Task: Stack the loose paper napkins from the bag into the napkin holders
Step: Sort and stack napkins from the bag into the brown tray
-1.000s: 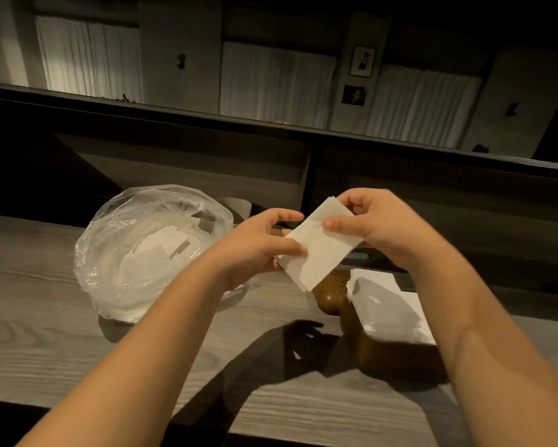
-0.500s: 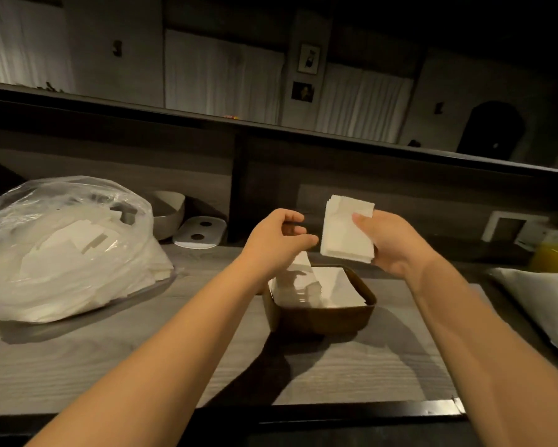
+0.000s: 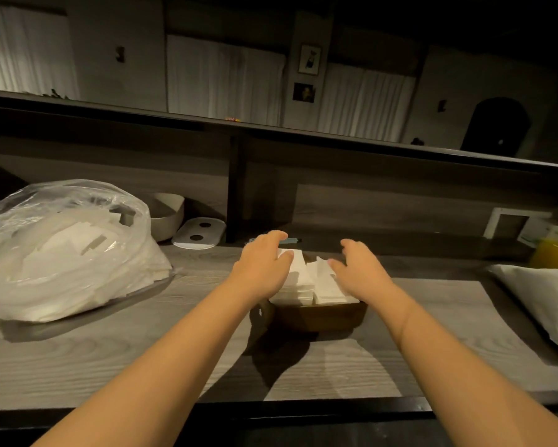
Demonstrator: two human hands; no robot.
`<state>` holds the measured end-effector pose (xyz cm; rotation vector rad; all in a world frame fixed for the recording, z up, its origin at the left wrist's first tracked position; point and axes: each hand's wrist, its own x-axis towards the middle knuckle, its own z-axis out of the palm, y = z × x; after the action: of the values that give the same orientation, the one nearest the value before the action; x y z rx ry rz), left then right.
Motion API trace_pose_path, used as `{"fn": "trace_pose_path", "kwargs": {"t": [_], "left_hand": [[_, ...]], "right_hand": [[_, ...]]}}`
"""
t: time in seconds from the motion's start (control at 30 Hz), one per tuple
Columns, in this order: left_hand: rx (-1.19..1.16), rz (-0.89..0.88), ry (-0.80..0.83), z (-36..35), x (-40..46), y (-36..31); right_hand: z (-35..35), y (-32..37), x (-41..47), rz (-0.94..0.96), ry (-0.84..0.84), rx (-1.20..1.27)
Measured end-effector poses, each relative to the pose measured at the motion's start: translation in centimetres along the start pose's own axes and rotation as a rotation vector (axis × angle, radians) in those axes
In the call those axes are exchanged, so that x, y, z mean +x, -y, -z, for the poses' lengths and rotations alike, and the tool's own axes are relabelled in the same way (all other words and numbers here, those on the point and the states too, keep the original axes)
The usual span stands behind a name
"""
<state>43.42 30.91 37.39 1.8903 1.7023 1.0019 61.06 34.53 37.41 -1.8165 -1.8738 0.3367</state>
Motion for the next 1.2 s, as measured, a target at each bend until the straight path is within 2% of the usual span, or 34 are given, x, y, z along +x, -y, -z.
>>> {"fn": "trace_pose_path", "kwargs": {"t": [0.1, 0.27, 0.4, 0.6, 0.73, 0.87, 0.97, 1.07, 1.2], "left_hand": [[0.027, -0.016, 0.092, -0.1, -0.3, -0.2], [-0.008, -0.078, 0.057, 1.5, -0.3, -0.8], [-0.04, -0.078, -0.036, 5.5, -0.7, 0.5], [0.073, -0.047, -0.19, 13.9, -2.8, 6.9], [0.2, 0.04, -0.307, 19.9, -4.8, 12.3], [0.453, 0.226, -0.334, 24.1, -6.1, 17.9], [0.644, 0.333, -0.246, 25.5, -6.5, 19.9], [0.709, 0.355, -0.228, 26.0, -6.5, 21.1], [0.654, 0.33, -0.268, 26.2, -6.3, 22.1]], "right_hand": [[0.5, 0.8, -0.6, 0.15, -0.062, 0.017], [0.5, 5.7, -1.6, 0.4, -0.019, 0.023], [-1.1, 11.2, -1.6, 0.451, -0.009, 0.095], [-5.8, 20.0, -1.8, 0.507, 0.005, 0.235], [-9.1, 25.9, -2.3, 0.576, -0.012, 0.378], [-12.4, 30.8, -1.8, 0.645, 0.199, 0.268], [-14.8, 33.3, -0.7, 0.576, 0.309, 0.082], [-16.4, 34.5, 0.6, 0.473, 0.358, -0.123], [-18.0, 35.5, 1.5, 0.398, 0.43, -0.038]]}}
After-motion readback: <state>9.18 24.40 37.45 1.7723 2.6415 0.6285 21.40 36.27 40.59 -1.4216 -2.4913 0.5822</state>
